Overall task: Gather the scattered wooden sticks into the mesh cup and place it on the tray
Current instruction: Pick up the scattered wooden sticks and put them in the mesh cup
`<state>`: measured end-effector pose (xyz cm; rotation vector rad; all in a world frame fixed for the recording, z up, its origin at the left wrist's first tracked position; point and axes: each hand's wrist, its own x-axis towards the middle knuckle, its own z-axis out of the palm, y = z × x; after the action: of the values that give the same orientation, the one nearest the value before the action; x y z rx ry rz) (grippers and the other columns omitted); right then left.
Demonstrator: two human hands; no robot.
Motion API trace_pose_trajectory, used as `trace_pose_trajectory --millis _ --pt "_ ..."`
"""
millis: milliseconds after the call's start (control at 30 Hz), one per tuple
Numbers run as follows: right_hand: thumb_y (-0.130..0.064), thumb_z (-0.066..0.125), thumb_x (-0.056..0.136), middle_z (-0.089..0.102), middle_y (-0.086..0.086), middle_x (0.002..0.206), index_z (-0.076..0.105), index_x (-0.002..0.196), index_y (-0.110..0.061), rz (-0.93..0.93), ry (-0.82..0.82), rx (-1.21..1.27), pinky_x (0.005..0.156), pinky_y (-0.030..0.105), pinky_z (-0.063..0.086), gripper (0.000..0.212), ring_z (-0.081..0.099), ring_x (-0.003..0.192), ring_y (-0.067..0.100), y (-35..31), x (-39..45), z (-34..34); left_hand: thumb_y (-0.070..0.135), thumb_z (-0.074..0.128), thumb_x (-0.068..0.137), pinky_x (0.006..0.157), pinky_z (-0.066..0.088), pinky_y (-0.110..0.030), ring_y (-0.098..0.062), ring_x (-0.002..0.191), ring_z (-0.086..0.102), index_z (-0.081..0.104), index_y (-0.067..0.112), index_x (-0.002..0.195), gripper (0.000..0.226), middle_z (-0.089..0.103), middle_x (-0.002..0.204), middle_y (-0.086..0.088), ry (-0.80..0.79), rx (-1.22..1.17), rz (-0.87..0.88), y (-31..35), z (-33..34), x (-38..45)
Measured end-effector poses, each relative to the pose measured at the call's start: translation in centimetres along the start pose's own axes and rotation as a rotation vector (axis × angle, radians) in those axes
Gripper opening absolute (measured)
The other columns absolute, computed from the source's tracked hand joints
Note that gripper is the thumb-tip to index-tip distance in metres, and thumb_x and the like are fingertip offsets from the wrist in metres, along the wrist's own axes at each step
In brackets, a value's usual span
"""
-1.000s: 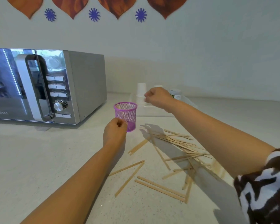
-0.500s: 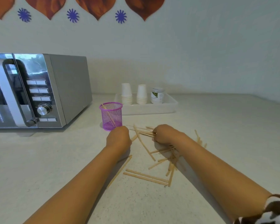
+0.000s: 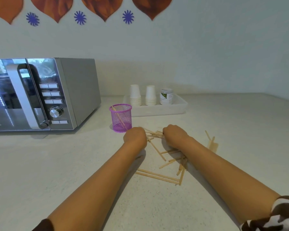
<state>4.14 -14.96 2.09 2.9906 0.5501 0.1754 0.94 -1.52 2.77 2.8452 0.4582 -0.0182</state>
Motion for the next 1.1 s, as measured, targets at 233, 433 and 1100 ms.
trace_pose_trajectory --millis 233,433,1100 --pt "-0.001 0.04 0.093 0.055 0.016 0.111 0.055 0.115 0.0 0.042 0.02 0.069 0.076 0.031 0.039 0.027 0.054 0.11 0.031 0.6 0.0 0.5 0.005 0.064 0.082 0.081 0.048 -0.031 -0.029 0.107 0.06 0.057 0.003 0.117 0.035 0.062 0.116 -0.012 0.13 0.199 0.186 0.3 0.0 0.1" --pt "-0.001 0.042 0.093 0.056 0.016 0.121 0.055 0.116 0.001 0.076 0.013 0.107 0.087 0.032 0.045 0.027 0.055 0.111 0.03 1.1 -0.2 0.5 0.009 0.066 0.081 0.075 0.048 -0.03 -0.027 0.101 0.06 0.056 0.005 0.113 0.033 0.062 0.11 -0.01 0.127 0.205 0.232 -0.2 -0.2 0.3" --pt "-0.003 0.036 0.097 0.044 0.003 0.075 0.041 0.091 -0.005 0.18 0.401 1.003 0.056 0.029 0.03 0.008 0.039 0.069 0.021 3.8 0.9 -0.7 -0.003 0.051 0.087 0.075 0.047 -0.034 -0.025 0.085 0.054 0.055 0.006 0.099 0.015 0.06 0.096 -0.014 0.231 -0.015 0.325 -1.4 -0.6 1.0"
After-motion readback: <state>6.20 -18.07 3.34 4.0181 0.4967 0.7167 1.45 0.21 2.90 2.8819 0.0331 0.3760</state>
